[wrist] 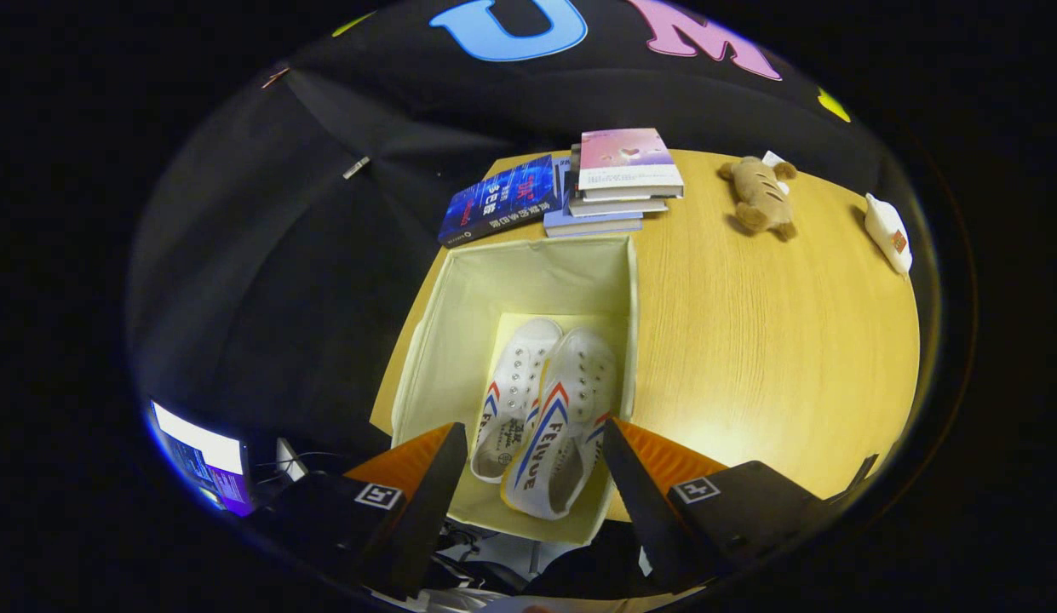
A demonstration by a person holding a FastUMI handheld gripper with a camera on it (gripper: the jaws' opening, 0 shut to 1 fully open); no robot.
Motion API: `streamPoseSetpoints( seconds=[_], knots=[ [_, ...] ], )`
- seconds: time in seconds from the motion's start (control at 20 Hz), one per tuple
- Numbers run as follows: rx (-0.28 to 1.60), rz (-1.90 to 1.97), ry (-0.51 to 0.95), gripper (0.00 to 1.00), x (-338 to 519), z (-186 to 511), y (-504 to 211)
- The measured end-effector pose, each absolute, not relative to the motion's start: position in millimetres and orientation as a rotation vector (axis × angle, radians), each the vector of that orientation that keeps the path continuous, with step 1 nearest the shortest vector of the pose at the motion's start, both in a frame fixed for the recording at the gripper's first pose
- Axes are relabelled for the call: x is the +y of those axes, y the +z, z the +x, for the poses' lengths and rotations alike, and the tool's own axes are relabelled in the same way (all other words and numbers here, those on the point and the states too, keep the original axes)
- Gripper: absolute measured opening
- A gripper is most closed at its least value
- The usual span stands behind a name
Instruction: Open the storage box then place both shoes into the box .Put the left shoe in first, then the right shoe, with the right side of both shoes facing outward in a uniform manner.
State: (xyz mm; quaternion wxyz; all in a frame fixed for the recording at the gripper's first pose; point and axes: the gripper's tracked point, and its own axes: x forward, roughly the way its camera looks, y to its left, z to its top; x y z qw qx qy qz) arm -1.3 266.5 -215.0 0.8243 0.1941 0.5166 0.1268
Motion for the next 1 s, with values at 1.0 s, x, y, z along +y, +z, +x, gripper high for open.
streamPoseSetpoints(
  seconds=[1.0],
  knots=[
    [0.658,0.205,0.182,0.98,1,-52,-146]
  ],
)
